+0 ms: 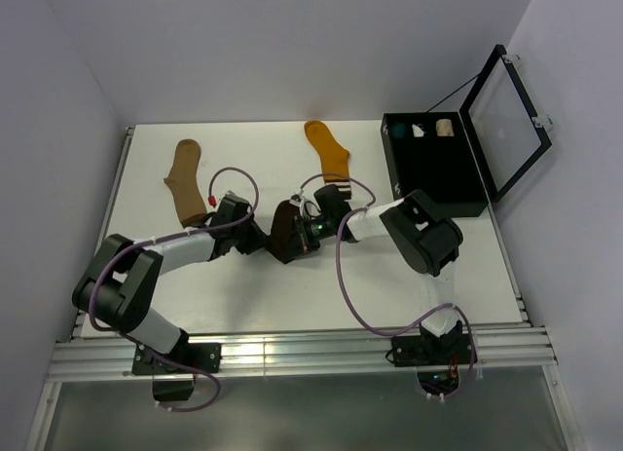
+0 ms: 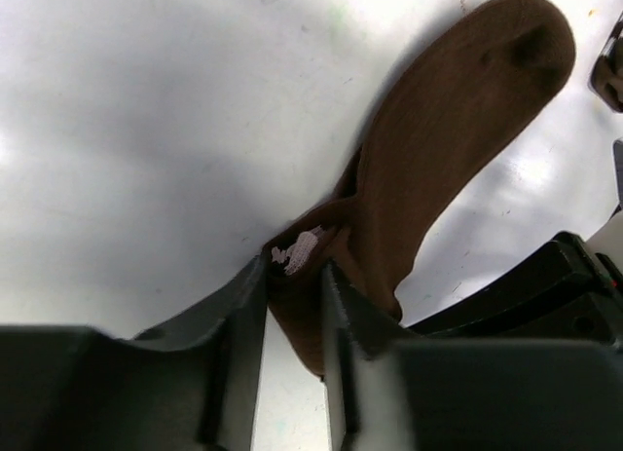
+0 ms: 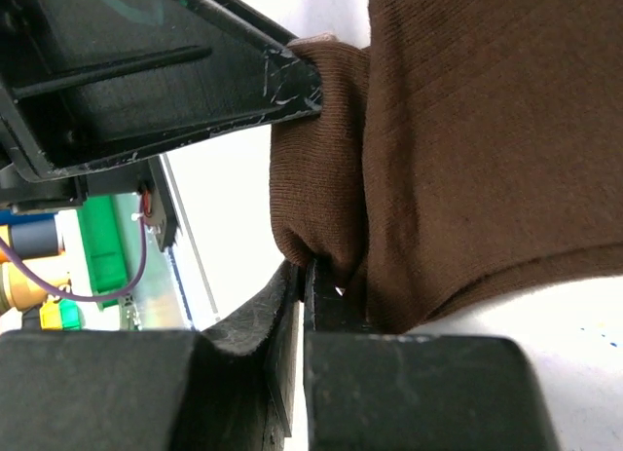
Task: Roll the socks
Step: Roll the sock at the center of the board.
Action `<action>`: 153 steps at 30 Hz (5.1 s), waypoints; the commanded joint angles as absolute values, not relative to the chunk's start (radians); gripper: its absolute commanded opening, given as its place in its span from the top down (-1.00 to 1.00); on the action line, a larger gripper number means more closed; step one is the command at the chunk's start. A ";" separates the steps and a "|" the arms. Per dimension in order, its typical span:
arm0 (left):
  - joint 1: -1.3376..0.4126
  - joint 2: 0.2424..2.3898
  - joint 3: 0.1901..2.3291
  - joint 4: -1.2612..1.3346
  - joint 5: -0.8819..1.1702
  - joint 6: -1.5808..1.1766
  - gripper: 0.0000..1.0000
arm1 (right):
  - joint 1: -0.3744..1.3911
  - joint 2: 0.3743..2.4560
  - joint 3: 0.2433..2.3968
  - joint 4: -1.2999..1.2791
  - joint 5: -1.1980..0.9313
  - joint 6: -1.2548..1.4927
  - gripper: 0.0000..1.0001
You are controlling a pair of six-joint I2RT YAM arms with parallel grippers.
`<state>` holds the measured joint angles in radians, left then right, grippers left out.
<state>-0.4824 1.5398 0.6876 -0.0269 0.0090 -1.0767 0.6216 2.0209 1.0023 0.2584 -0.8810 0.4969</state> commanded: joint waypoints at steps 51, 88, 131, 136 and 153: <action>-0.483 1.697 0.945 -0.276 0.107 -0.796 0.60 | 1.154 1.901 0.943 0.347 0.459 -0.278 -0.14; -0.445 1.568 0.861 -0.144 0.069 -0.858 -0.01 | 0.785 1.795 1.028 0.089 -0.594 0.055 1.00; -0.491 1.525 0.853 -0.084 -0.050 -0.885 -0.13 | 0.643 2.111 1.166 0.008 -0.746 0.301 1.00; -0.491 1.399 0.804 -0.150 -0.172 -0.988 -0.32 | 0.644 2.102 1.172 -0.023 -0.721 0.307 1.00; -0.535 1.212 0.511 -0.063 -0.147 -1.355 -0.40 | 0.666 2.098 1.183 -0.025 -0.670 0.368 1.00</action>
<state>-0.5236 1.2053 0.5034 -0.1394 -0.1432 -1.2812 0.6582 2.0762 1.1706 0.0299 -0.8379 0.3931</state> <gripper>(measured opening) 0.707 0.100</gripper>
